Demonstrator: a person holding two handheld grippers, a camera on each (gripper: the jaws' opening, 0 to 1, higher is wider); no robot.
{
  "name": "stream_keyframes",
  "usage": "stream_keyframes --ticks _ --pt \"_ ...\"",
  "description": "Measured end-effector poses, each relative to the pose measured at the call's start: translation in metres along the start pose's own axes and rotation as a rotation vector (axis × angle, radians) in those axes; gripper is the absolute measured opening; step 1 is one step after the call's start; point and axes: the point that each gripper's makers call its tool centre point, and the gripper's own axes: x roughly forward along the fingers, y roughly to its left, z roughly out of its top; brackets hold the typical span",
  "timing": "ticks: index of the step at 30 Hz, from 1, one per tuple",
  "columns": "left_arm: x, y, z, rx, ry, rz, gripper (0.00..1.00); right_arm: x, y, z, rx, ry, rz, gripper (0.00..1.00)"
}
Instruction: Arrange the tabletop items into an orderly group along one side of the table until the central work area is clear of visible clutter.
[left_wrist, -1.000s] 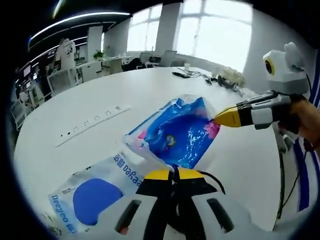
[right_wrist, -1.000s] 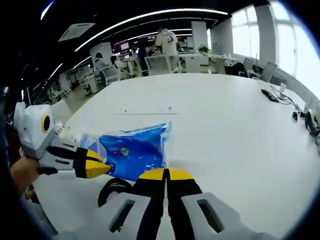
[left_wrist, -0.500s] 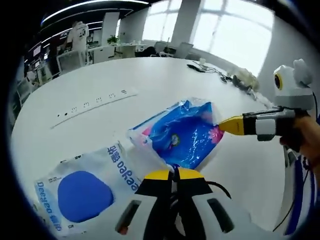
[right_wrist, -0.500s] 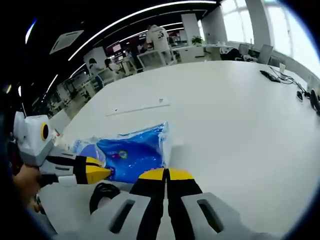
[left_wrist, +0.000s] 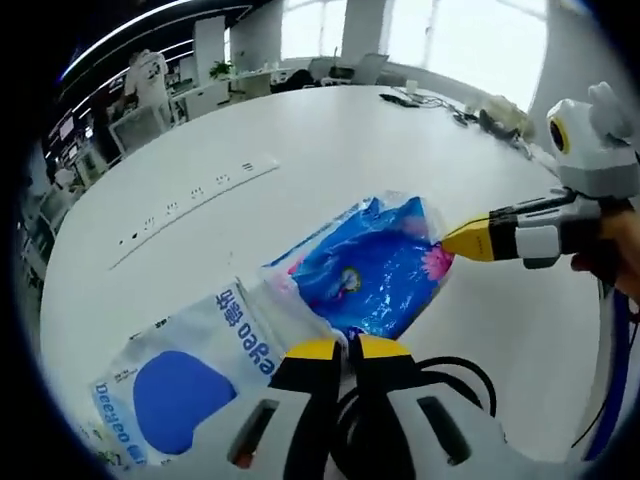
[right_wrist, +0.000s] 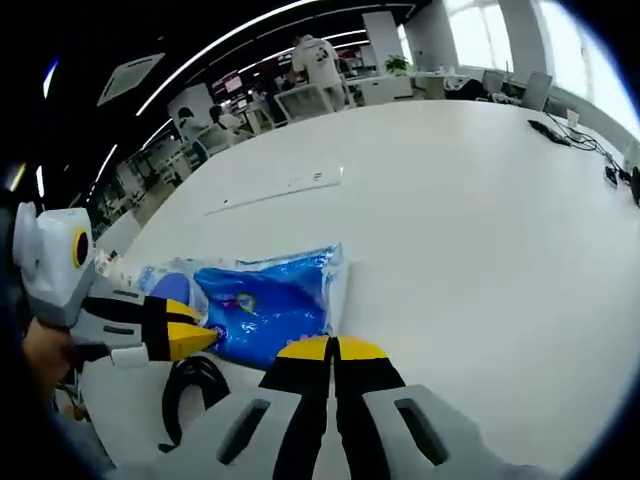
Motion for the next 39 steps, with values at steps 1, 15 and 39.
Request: stream_keyframes --ticks 1,15,39 --pt "0.000 0.000 0.000 -0.004 -0.001 0.000 0.06 -0.001 0.000 -0.001 0.000 0.003 -0.001 0.00" --pt "0.001 0.003 0.001 0.014 -0.011 0.043 0.08 0.005 -0.005 -0.006 0.013 0.016 0.012 0.00" --pt "-0.045 0.014 0.008 -0.106 -0.056 -0.021 0.32 -0.014 -0.002 -0.002 -0.064 0.012 -0.008 0.37"
